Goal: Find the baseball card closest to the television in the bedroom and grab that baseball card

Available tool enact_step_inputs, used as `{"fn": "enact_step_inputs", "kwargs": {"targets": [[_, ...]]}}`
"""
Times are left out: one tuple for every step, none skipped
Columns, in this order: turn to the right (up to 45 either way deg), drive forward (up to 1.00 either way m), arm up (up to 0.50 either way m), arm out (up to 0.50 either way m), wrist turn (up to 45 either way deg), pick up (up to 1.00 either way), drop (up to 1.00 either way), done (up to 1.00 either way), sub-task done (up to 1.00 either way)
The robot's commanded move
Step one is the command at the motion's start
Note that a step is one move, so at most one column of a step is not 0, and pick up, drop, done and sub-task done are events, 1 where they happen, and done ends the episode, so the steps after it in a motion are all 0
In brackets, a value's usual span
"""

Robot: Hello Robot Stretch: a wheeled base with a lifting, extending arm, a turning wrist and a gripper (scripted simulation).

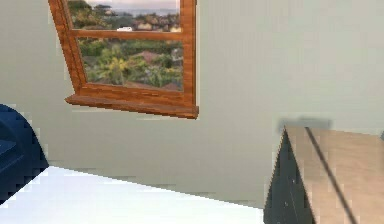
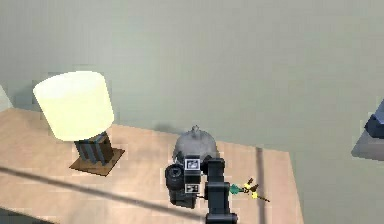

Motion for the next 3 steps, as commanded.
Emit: {"fn": "enact_step_inputs", "kwargs": {"targets": [[0.0,0.00,0.00,0.00,0.0,1.00,0.00,0.00,0.00],[0.0,0.00,0.10,0.00,0.0,0.00,0.00,0.00,0.00],[0.0,0.00,0.00,0.00,0.0,0.00,0.00,1.00,0.00]]}}
